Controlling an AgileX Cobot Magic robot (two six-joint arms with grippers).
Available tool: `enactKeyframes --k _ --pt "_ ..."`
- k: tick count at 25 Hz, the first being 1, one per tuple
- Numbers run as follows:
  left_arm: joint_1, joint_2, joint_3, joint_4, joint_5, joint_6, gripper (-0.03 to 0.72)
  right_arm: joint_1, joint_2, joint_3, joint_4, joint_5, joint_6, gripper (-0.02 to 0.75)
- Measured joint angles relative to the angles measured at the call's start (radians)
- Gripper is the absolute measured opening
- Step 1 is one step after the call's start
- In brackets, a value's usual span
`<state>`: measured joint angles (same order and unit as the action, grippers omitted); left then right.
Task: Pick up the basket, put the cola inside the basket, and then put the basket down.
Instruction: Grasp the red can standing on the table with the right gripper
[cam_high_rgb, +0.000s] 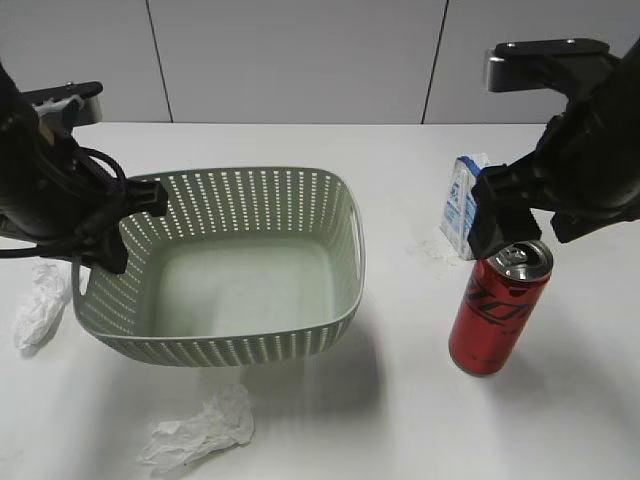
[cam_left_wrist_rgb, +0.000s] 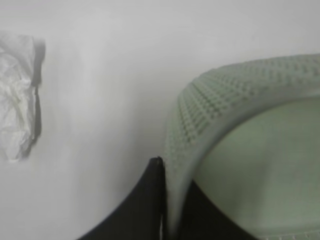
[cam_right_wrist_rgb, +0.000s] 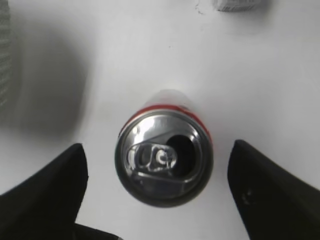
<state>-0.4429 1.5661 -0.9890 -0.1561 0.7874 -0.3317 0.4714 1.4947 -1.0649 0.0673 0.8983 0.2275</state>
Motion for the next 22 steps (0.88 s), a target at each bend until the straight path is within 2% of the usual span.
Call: enactKeyframes --k 8,10,13,22 --pt "0.0 0.0 0.0 -0.002 -0.014 0.0 -0.001 0.0 0.113 0.0 -0.038 -0.02 0.08 0.651" --pt "0.0 0.0 0.0 -0.002 -0.014 0.0 -0.001 0.0 0.133 0.0 -0.038 -0.02 0.083 0.61" --pt "0.0 0.0 0.0 -0.002 -0.015 0.0 -0.001 0.0 0.137 0.0 -0.038 -0.017 0.084 0.494" --pt "0.0 0.0 0.0 0.002 -0.017 0.019 -0.001 0.0 0.061 -0.032 -0.04 0.078 -0.031 0.496"
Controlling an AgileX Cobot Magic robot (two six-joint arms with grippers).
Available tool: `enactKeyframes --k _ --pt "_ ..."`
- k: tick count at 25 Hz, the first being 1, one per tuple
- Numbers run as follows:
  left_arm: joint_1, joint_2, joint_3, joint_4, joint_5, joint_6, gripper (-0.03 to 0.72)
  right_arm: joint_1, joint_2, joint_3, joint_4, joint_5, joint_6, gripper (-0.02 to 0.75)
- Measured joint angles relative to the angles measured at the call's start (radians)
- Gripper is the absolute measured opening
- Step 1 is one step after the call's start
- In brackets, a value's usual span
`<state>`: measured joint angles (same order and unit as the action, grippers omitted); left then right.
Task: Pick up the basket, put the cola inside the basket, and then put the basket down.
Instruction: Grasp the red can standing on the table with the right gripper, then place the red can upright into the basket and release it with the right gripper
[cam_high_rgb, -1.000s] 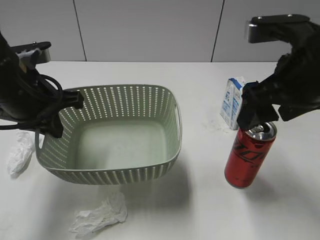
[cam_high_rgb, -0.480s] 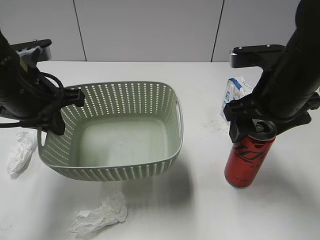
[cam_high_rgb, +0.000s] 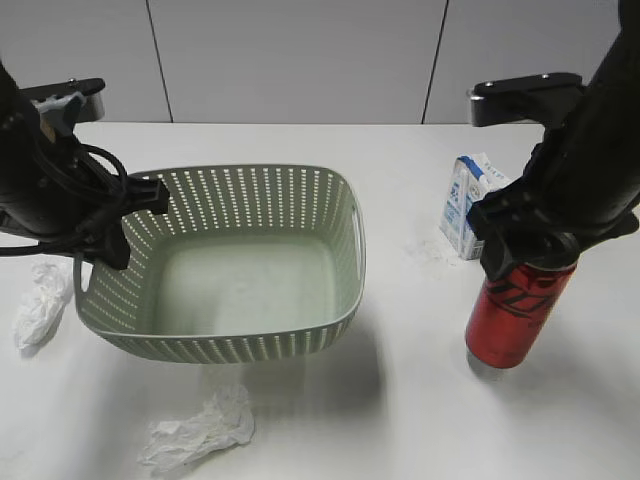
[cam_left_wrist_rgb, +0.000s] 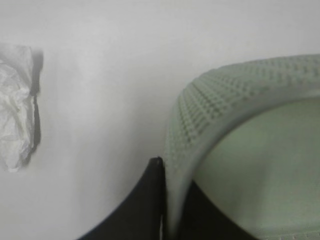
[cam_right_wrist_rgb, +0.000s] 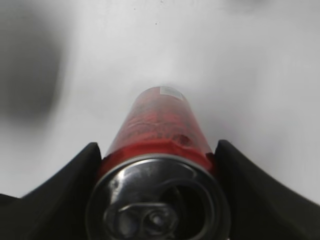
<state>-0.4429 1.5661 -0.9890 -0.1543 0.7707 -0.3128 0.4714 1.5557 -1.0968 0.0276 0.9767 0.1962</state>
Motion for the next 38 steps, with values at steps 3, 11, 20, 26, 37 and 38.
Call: enactKeyframes --k 3,11,20,26,37,38 --pt "0.0 0.0 0.0 0.0 -0.001 0.0 -0.001 0.0 -0.041 -0.062 -0.001 0.07 -0.041 0.496" --pt "0.0 0.0 0.0 0.001 -0.008 0.002 -0.001 0.008 -0.07 -0.364 0.045 0.209 -0.126 0.496" --pt "0.0 0.0 0.0 0.001 -0.038 0.003 -0.001 0.153 -0.069 -0.491 0.08 0.211 -0.138 0.496" --pt "0.0 0.002 0.0 0.002 -0.041 0.003 -0.001 0.294 0.023 -0.511 0.082 0.204 -0.139 0.496" --pt "-0.035 0.081 -0.091 -0.008 0.025 0.004 -0.001 0.367 0.296 -0.559 0.008 0.194 -0.189 0.496" --pt "-0.036 0.091 -0.104 -0.008 0.034 0.004 -0.001 0.367 0.31 -0.559 -0.001 0.191 -0.196 0.496"
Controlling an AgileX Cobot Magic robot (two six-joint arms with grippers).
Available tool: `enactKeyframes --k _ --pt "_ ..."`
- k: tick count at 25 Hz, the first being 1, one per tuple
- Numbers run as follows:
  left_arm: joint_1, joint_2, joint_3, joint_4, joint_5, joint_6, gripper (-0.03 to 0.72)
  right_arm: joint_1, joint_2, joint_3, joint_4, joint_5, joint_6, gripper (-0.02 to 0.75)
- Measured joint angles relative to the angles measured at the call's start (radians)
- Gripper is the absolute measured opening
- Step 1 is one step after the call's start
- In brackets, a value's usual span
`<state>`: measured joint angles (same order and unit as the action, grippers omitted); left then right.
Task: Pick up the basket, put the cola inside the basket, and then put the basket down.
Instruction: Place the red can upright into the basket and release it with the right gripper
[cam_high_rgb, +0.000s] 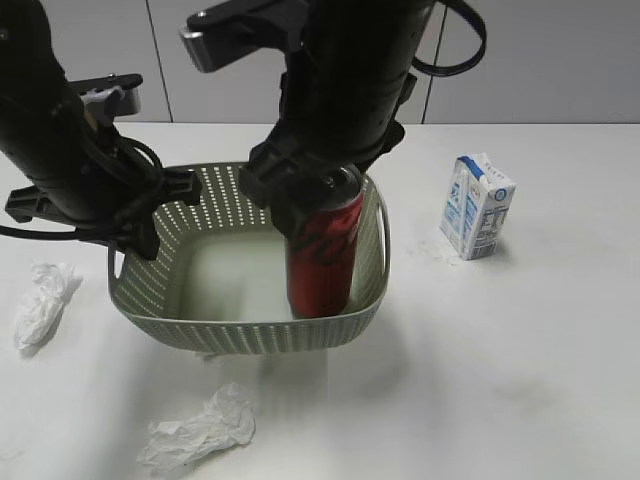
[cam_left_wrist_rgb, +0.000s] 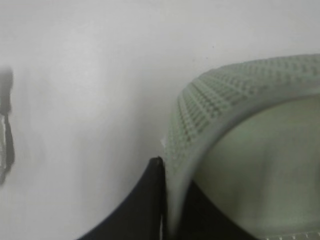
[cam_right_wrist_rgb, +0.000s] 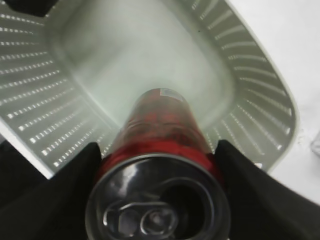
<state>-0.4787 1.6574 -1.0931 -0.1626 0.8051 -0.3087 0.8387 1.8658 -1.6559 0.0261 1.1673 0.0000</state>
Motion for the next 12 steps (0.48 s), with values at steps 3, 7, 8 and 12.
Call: enactKeyframes --k 3,7,8,12 --pt "-0.007 0.011 -0.012 0.002 0.017 0.0 -0.001 0.0 0.026 0.0 -0.015 -0.017 0.0 0.496" --pt "-0.012 0.014 -0.012 0.004 0.024 0.0 -0.001 0.0 0.028 -0.002 -0.015 -0.021 0.0 0.51" --pt "-0.012 0.014 -0.012 0.004 0.024 0.0 -0.001 0.0 0.028 -0.002 -0.016 -0.021 0.0 0.545" --pt "-0.012 0.018 -0.012 0.012 0.025 0.0 -0.001 0.0 0.027 -0.031 -0.016 0.014 0.0 0.651"
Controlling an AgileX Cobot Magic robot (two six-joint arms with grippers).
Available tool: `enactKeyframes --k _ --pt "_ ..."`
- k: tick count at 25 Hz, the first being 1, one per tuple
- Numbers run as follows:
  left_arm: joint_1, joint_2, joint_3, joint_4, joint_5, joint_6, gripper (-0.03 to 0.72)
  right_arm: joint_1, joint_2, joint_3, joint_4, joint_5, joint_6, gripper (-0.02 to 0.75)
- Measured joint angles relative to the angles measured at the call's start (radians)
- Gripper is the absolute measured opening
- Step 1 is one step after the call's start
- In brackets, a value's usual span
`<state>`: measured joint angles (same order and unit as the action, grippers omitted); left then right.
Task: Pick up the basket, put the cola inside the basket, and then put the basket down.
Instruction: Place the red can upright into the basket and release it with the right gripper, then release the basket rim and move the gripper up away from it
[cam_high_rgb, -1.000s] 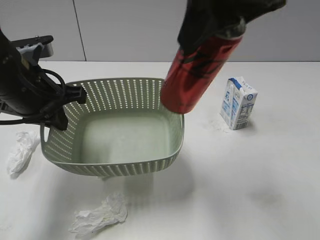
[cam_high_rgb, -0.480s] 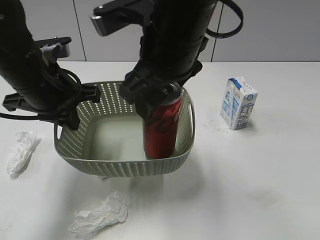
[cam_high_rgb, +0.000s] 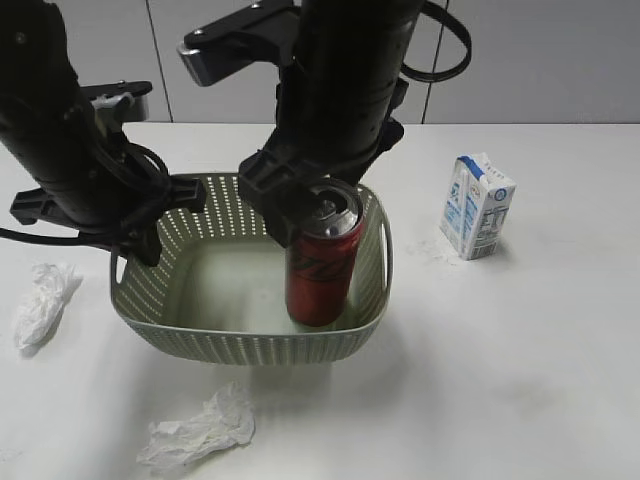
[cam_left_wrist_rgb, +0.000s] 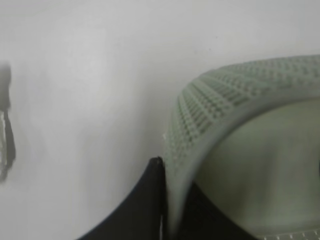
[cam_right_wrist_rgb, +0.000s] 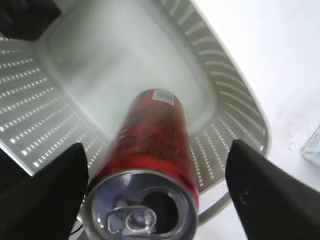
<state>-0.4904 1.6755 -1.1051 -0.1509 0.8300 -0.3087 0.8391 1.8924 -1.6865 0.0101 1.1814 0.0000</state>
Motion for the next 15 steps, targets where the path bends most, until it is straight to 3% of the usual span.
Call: enactKeyframes --k 4,8,15 --pt "0.0 0.0 0.0 0.0 0.0 0.0 -0.001 0.0 -0.025 -0.082 -0.01 0.006 0.0 0.652" --pt "0.0 0.0 0.0 0.0 0.001 0.0 -0.001 -0.023 -0.054 -0.161 -0.092 0.006 0.0 0.649" --pt "0.0 0.002 -0.013 -0.029 0.005 0.0 -0.001 -0.252 -0.126 -0.169 -0.118 0.006 0.018 0.627"
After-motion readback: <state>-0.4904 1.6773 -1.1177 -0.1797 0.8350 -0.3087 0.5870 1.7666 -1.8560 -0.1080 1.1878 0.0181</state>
